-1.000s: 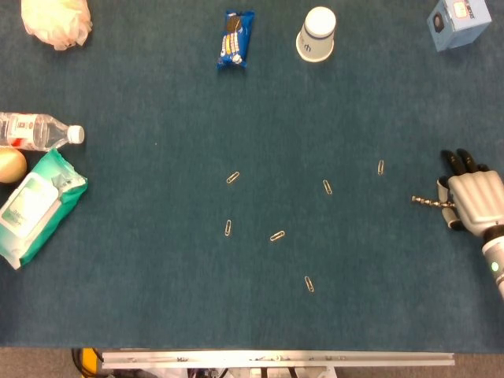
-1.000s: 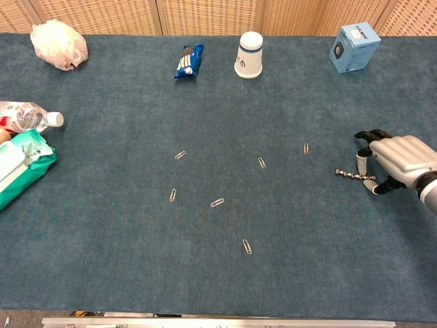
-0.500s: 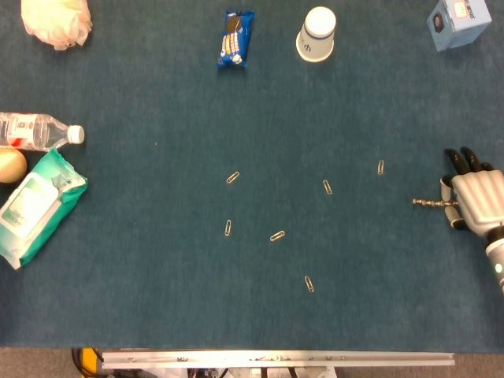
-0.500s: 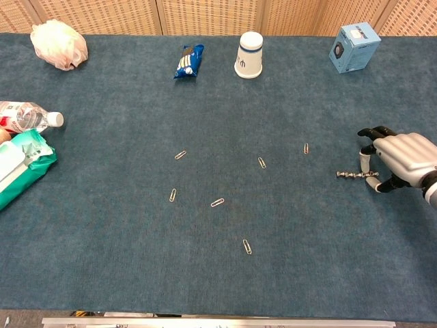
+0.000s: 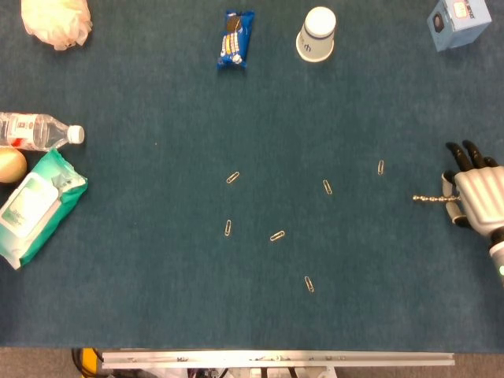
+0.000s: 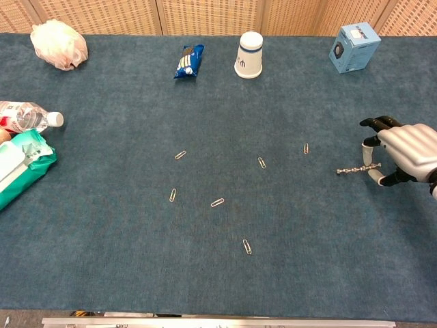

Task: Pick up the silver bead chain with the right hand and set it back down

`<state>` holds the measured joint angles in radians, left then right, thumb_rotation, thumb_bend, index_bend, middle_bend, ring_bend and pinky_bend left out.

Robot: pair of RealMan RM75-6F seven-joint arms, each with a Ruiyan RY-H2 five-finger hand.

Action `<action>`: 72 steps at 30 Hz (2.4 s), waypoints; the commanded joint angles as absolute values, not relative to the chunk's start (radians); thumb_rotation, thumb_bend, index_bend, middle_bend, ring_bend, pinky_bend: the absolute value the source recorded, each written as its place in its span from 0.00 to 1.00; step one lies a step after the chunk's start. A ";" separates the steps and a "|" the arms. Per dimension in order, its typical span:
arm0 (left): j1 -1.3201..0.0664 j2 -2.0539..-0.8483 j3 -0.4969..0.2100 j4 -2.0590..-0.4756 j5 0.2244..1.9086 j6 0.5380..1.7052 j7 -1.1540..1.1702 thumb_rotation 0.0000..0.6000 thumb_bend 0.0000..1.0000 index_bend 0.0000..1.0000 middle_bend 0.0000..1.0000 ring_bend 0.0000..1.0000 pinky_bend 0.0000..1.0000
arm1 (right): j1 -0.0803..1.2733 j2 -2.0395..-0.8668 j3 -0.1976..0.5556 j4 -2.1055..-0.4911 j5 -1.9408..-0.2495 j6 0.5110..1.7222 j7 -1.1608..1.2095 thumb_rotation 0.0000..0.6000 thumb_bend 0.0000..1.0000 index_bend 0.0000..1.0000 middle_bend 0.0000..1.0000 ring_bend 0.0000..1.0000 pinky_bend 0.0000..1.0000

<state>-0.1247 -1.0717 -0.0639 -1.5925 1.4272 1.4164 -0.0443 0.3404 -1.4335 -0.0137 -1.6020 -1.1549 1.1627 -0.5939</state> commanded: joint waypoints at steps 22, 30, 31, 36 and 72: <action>-0.116 -1.066 -0.068 -1.588 1.425 1.430 -0.070 1.00 0.45 0.37 0.38 0.31 0.44 | 0.407 -1.392 0.057 -1.710 -1.108 1.160 -0.711 1.00 0.34 0.57 0.11 0.04 0.28; -0.102 -1.063 -0.074 -1.586 1.421 1.455 -0.084 1.00 0.45 0.37 0.38 0.31 0.44 | 0.455 -1.398 0.085 -1.714 -1.029 1.129 -0.761 1.00 0.34 0.57 0.11 0.04 0.28; -0.101 -1.063 -0.074 -1.585 1.421 1.456 -0.086 1.00 0.45 0.37 0.38 0.31 0.44 | 0.460 -1.399 0.087 -1.713 -1.022 1.126 -0.764 1.00 0.34 0.57 0.11 0.04 0.28; -0.096 -1.060 -0.075 -1.581 1.420 1.461 -0.098 1.00 0.45 0.37 0.38 0.31 0.44 | 0.489 -1.412 0.098 -1.700 -0.982 1.106 -0.777 1.00 0.34 0.57 0.11 0.04 0.28; -0.035 -1.048 -0.087 -1.554 1.411 1.528 -0.198 1.00 0.45 0.37 0.38 0.31 0.44 | 0.654 -1.480 0.068 -1.699 -0.894 1.070 -0.864 1.00 0.34 0.57 0.11 0.04 0.28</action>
<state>-0.0348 -1.0476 -0.0872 -1.5539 1.4106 1.5283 -0.1981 0.6516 -1.4810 0.0701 -1.6967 -0.8918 1.0682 -0.8621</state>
